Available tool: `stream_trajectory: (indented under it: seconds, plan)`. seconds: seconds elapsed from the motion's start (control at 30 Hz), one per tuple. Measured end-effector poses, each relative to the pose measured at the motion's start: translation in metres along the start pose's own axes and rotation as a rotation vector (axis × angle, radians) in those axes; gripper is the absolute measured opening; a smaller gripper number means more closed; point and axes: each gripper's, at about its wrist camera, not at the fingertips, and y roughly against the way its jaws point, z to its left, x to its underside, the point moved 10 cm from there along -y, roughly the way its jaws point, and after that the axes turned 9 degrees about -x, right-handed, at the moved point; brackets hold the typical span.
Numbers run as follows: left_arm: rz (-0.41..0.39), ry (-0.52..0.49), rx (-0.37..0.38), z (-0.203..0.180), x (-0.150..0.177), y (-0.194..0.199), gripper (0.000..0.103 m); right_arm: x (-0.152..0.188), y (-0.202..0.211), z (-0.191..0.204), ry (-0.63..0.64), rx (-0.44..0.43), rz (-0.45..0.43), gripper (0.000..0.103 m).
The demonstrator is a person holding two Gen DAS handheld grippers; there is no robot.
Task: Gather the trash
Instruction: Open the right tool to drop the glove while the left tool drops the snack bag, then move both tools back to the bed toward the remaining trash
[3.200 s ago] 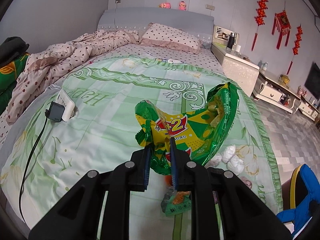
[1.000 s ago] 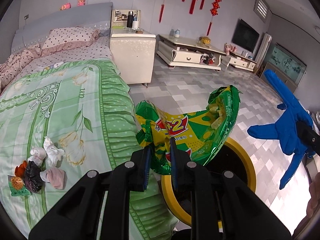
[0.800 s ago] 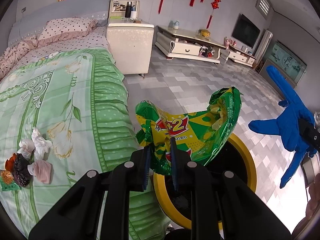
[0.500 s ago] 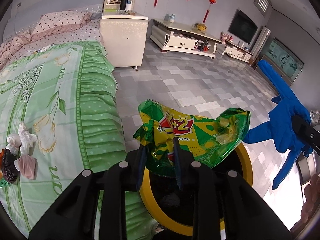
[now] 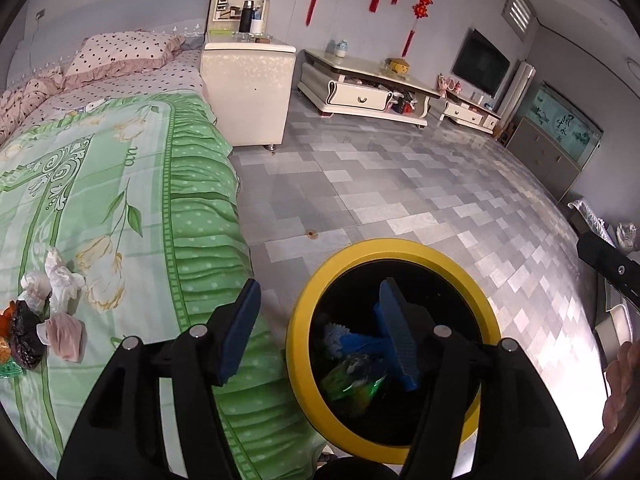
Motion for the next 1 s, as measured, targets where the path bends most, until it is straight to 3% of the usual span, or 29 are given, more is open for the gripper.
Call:
stream_trajectory:
  seconds: [0.07,0.37,1.0]
  plan:
    - [-0.016,0.006,-0.013,0.011,-0.001,0.007,0.067,0.000,0.001,0.004,0.002,-0.006,-0.003,0.051]
    - [-0.070,0.068,-0.090,0.082,-0.004,0.041,0.075,0.001,0.000,0.045,0.042,-0.065,-0.006,0.060]
    - [-0.098,0.240,-0.335,0.282,0.027,0.110,0.077,0.012,-0.044,0.199,0.210,-0.259,0.056,0.064]
